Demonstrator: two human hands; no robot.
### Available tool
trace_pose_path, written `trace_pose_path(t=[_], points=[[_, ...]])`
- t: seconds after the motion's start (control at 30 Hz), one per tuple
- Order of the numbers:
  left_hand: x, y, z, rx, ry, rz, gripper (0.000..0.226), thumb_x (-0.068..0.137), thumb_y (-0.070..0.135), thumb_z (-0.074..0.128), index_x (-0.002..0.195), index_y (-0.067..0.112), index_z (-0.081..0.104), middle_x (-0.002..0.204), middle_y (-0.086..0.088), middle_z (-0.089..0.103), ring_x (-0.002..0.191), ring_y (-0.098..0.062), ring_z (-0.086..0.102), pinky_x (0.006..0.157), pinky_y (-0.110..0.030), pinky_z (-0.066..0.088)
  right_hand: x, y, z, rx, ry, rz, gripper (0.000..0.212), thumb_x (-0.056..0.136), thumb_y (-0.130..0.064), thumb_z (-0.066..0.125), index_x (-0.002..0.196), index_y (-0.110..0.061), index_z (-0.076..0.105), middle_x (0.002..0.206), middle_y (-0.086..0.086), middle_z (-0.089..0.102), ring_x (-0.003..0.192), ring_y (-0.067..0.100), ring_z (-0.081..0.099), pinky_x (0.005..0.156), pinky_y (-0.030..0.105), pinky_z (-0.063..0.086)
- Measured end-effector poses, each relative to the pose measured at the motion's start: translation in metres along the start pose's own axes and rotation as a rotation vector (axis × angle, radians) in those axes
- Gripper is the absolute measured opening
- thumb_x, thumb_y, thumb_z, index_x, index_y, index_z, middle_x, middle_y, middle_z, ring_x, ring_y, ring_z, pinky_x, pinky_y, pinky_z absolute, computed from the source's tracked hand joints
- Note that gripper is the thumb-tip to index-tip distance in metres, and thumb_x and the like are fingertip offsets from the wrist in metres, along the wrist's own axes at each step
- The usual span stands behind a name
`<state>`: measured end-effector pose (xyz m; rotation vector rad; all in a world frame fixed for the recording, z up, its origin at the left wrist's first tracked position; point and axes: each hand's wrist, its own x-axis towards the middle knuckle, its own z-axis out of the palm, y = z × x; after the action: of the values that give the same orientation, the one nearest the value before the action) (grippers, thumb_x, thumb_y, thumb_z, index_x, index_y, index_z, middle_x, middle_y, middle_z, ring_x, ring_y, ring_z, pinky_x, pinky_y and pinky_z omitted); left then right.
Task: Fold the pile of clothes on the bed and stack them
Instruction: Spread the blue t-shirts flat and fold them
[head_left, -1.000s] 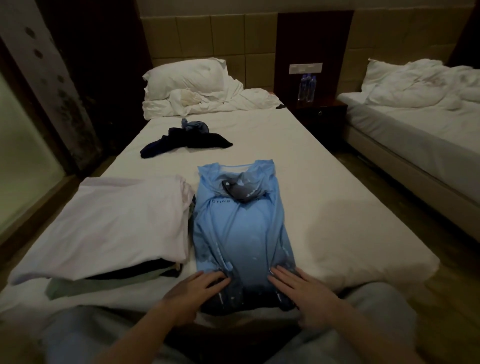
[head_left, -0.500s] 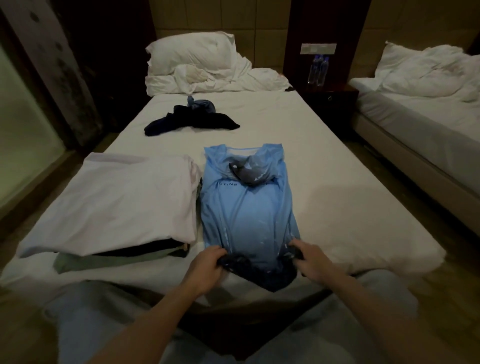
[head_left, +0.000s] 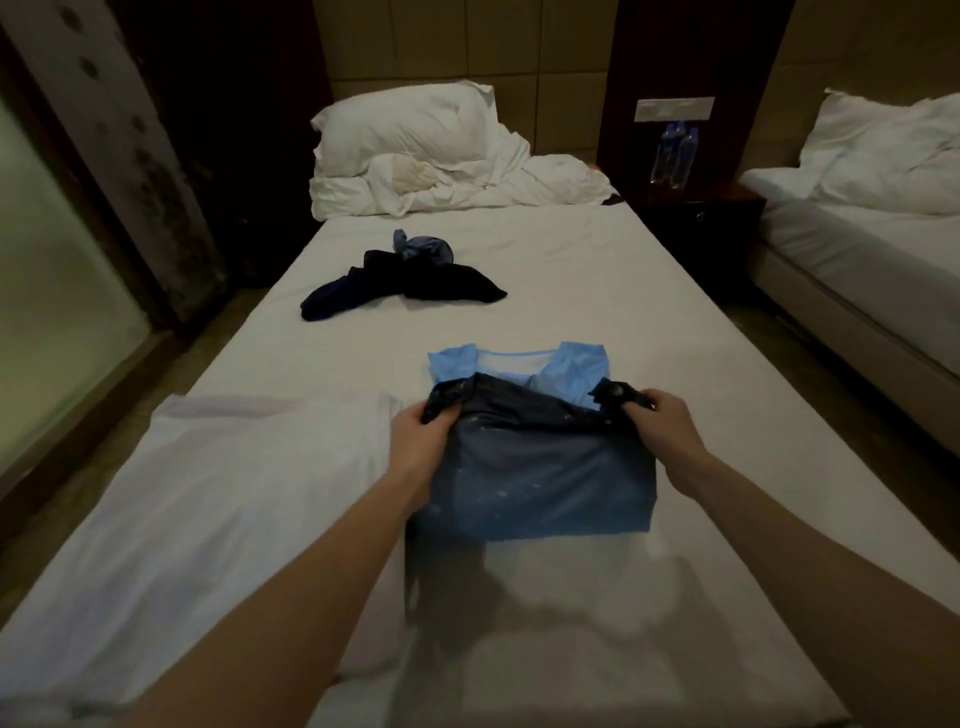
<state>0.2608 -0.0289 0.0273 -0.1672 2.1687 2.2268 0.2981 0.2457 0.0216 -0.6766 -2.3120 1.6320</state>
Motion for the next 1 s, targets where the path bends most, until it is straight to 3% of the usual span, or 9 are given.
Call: trace_pose_path(t=[0.17,0.23,0.33,0.5,0.57,0.63,0.73,0.87,1.0], points=[[0.096,0.005,0.005,0.068,-0.007,-0.092,0.012,0.094,0.022,0.066,0.084,0.016,0.07,0.084,-0.007,0.071,0.081,-0.024,0.066,0.069,-0.036,0.055,0.086,-0.029,0.021,-0.137,-0.048,-0.005,0.01,0.089,-0.011,0.061,0.08,-0.012,0.065,0.074,0.004,0.059,0.068,0.017,0.052,0.056,0.029,0.037],[0.137,-0.003,0.009,0.135,0.002,-0.11,0.014,0.095,0.023,0.066,0.083,0.016,0.069,0.087,-0.009,0.07,0.084,-0.026,0.064,0.078,-0.046,0.055,0.121,-0.03,0.031,-0.2,-0.053,-0.005,0.01,0.089,-0.011,0.06,0.083,-0.008,0.068,0.077,0.007,0.061,0.071,0.02,0.052,0.056,0.031,0.036],[0.194,-0.021,0.017,0.207,-0.002,-0.14,0.018,0.093,0.027,0.067,0.082,0.013,0.069,0.09,-0.014,0.069,0.084,-0.027,0.062,0.085,-0.051,0.054,0.175,-0.021,0.046,-0.288,-0.041,0.026,0.018,0.089,-0.015,0.06,0.086,0.0,0.07,0.084,0.017,0.064,0.079,0.029,0.055,0.062,0.035,0.035],[0.269,-0.068,0.033,0.544,0.045,-0.075,0.039,0.079,0.043,0.066,0.092,0.006,0.071,0.089,-0.015,0.071,0.088,-0.031,0.066,0.08,-0.043,0.051,0.249,0.021,0.081,-0.494,-0.067,0.071,0.026,0.087,-0.04,0.056,0.07,-0.02,0.059,0.098,0.014,0.064,0.103,0.038,0.057,0.088,0.044,0.046],[0.283,-0.081,0.037,0.851,0.033,-0.013,0.036,0.089,0.034,0.065,0.117,0.012,0.065,0.109,-0.019,0.067,0.107,-0.039,0.06,0.091,-0.043,0.046,0.261,0.034,0.093,-0.608,-0.135,0.06,0.019,0.094,-0.039,0.057,0.087,-0.022,0.057,0.11,0.016,0.062,0.113,0.038,0.052,0.089,0.041,0.038],[0.29,-0.086,0.039,0.985,0.008,0.014,0.055,0.092,0.032,0.065,0.14,0.012,0.047,0.129,-0.021,0.057,0.122,-0.041,0.051,0.098,-0.045,0.043,0.266,0.041,0.101,-0.644,-0.16,0.069,0.035,0.094,-0.037,0.061,0.119,-0.015,0.051,0.127,0.019,0.052,0.12,0.04,0.047,0.088,0.04,0.037],[0.292,-0.08,0.043,0.897,-0.05,-0.008,0.034,0.094,0.025,0.063,0.123,0.007,0.062,0.118,-0.019,0.066,0.107,-0.036,0.062,0.088,-0.041,0.051,0.265,0.038,0.102,-0.559,-0.15,0.059,0.061,0.093,-0.027,0.066,0.14,-0.003,0.038,0.131,0.023,0.052,0.119,0.041,0.051,0.089,0.041,0.044],[0.269,-0.056,0.038,0.589,-0.015,-0.038,0.011,0.095,0.018,0.059,0.087,0.013,0.066,0.086,-0.012,0.067,0.086,-0.033,0.064,0.075,-0.04,0.048,0.245,0.01,0.085,-0.537,-0.176,-0.059,0.023,0.095,-0.023,0.063,0.1,0.0,0.065,0.09,0.014,0.061,0.095,0.035,0.06,0.061,0.034,0.035],[0.221,-0.024,0.021,0.388,-0.012,-0.051,0.014,0.1,0.019,0.054,0.088,0.014,0.06,0.087,-0.017,0.062,0.083,-0.029,0.058,0.078,-0.052,0.052,0.196,-0.03,0.053,-0.427,-0.155,-0.226,0.011,0.098,-0.019,0.059,0.095,-0.009,0.062,0.09,0.008,0.059,0.086,0.028,0.055,0.061,0.033,0.035]])
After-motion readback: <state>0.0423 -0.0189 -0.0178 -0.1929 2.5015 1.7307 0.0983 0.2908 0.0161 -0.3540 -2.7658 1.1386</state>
